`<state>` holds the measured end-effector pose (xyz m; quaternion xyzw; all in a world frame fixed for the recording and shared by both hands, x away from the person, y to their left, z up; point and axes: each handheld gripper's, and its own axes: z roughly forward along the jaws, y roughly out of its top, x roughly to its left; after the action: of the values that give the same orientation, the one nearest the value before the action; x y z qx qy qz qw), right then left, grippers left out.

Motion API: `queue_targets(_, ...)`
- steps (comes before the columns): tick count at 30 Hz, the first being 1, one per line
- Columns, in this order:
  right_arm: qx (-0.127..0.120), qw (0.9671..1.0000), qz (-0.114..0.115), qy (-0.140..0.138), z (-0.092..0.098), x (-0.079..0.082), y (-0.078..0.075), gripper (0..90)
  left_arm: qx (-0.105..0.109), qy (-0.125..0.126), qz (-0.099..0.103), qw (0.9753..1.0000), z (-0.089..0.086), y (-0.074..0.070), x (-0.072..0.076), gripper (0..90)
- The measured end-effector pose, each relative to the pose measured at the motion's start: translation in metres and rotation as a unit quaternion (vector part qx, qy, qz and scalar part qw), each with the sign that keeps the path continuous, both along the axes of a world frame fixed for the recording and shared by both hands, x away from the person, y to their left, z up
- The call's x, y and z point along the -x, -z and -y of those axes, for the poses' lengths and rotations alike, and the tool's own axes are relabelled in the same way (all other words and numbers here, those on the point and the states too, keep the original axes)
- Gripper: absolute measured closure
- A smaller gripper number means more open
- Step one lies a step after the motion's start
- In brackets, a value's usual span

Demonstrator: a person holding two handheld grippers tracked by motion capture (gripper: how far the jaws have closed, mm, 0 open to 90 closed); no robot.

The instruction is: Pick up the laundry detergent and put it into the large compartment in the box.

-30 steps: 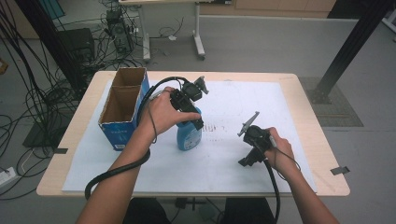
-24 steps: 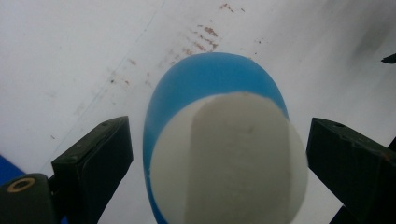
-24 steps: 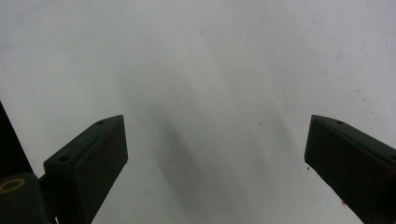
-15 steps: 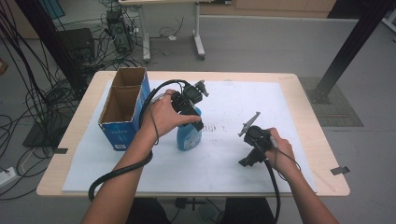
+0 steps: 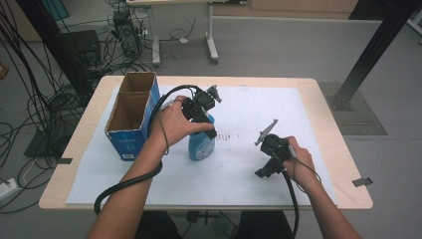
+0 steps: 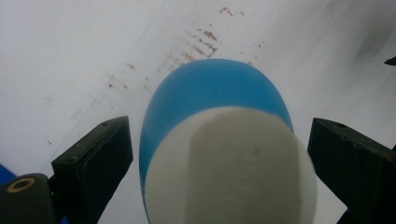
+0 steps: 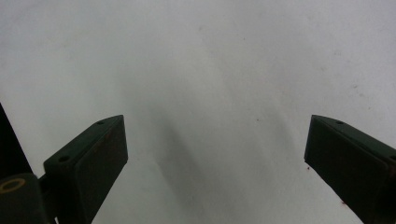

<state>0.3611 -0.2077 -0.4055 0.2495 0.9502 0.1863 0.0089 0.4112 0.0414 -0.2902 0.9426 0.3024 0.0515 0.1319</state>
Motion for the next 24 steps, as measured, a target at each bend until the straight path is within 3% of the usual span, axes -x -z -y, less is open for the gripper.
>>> queue_targets(24, 0.002, 1.0000, 0.001, -0.002, -0.0008, 0.0004, -0.0005, 5.8, 0.008, 0.000, 0.004, 1.0000, 0.0006, -0.0024, 0.0024, 7.2)
